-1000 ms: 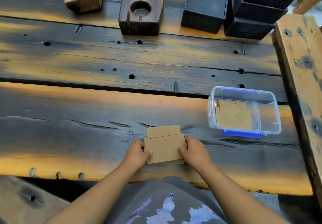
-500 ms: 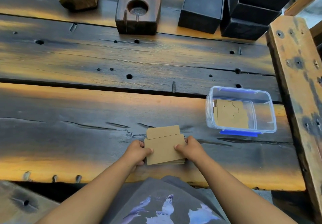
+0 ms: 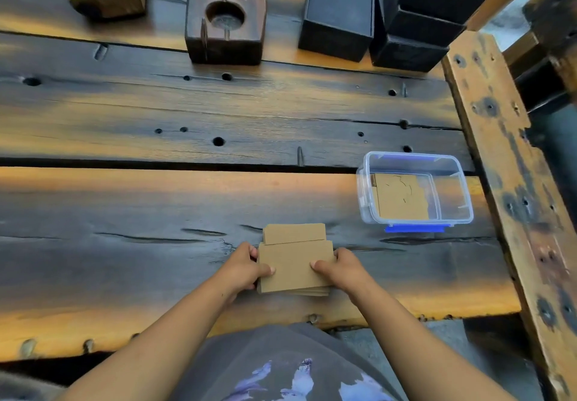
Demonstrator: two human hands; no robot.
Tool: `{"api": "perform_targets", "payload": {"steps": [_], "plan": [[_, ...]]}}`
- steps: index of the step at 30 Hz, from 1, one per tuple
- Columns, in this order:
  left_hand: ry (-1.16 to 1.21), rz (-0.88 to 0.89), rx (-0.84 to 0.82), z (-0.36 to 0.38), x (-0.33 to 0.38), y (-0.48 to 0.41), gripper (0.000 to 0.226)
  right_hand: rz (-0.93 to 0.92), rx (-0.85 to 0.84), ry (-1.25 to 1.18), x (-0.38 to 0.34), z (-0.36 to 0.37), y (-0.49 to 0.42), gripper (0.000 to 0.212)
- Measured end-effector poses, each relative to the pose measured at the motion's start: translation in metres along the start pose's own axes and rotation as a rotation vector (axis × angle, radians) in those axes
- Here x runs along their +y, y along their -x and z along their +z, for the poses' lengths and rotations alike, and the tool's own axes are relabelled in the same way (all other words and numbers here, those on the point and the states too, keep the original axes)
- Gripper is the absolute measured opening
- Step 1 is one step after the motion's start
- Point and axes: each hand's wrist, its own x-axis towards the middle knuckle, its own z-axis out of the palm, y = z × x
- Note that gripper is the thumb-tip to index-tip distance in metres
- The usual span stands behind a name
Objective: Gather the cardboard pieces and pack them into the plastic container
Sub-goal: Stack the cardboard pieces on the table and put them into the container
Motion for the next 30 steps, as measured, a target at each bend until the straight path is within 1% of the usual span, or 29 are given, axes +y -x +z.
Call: {"api": "perform_targets", "payload": {"steps": [4,7,11,13,16,19,20,24,30], "plan": [[-0.026,0.098,0.021,0.002,0.019,0.000,0.034,-0.070,0.055,0.063,-0.012,-0.017,0.006,0.049],[-0.015,0.137,0.030,0.005,0.035,0.002,0.033,-0.127,0.066,0.119,-0.021,-0.036,0.006,0.050],[0.006,0.192,0.081,0.020,0.062,0.004,0.031,-0.209,0.049,0.101,-0.026,-0.074,0.000,0.047],[0.017,0.229,0.099,0.031,0.078,0.004,0.031,-0.259,0.067,0.098,-0.028,-0.092,-0.006,0.044],[0.032,0.274,0.141,0.061,0.105,0.005,0.031,-0.320,0.077,0.142,-0.027,-0.130,-0.018,0.045],[0.002,0.289,0.185,0.097,0.130,0.002,0.031,-0.367,0.075,0.172,-0.025,-0.173,-0.033,0.059],[-0.014,0.296,0.200,0.109,0.139,0.000,0.031,-0.387,0.076,0.167,-0.024,-0.187,-0.038,0.059],[-0.047,0.345,0.262,0.159,0.178,-0.010,0.031,-0.428,0.076,0.128,-0.019,-0.244,-0.061,0.046],[-0.081,0.319,0.246,0.209,0.215,-0.028,0.035,-0.447,0.109,0.128,-0.008,-0.300,-0.082,0.043]]}}
